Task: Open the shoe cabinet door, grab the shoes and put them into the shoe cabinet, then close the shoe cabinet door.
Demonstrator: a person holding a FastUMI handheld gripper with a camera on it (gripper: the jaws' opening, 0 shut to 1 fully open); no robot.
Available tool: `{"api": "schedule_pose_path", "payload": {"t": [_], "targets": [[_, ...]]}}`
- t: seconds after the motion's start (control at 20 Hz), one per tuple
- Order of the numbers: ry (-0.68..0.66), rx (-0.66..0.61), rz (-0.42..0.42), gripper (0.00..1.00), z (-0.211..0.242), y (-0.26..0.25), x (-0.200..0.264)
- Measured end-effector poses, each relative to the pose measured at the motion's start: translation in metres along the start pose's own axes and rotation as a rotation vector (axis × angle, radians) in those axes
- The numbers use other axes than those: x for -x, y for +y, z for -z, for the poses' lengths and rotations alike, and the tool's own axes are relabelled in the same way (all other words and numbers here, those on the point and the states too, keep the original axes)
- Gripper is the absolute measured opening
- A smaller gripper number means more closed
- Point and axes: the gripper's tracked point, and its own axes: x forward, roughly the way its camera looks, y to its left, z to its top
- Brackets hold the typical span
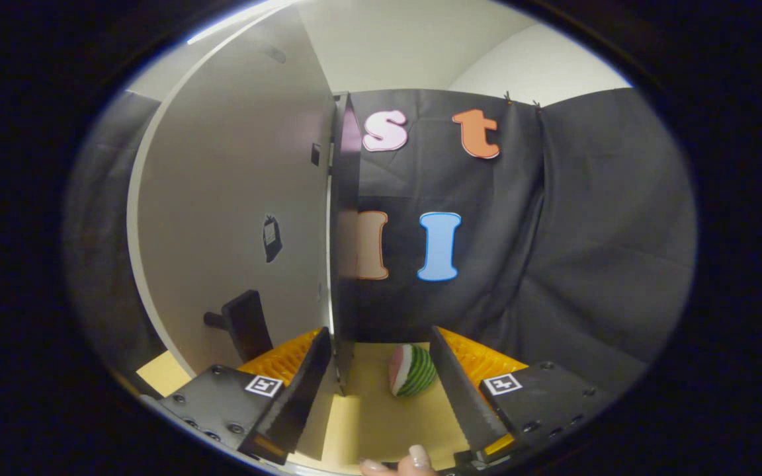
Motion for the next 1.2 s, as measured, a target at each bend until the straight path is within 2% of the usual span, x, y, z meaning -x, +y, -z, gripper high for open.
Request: {"api": "schedule_pose_path", "payload": {"t": [0.25,0.5,0.9,1.2], "targets": [[-0.011,-0.012,-0.013,0.94,0.000,0.021,0.002],[-0.040,0.008,-0.030,0.94,-0.003,0.068,0.005],[-0.054,-0.047,-0.005,0.94,-0.002,0.140,0.000],[-0.069,-0.040,0.007,0.94,-0.004,0.189,-0.011]]}}
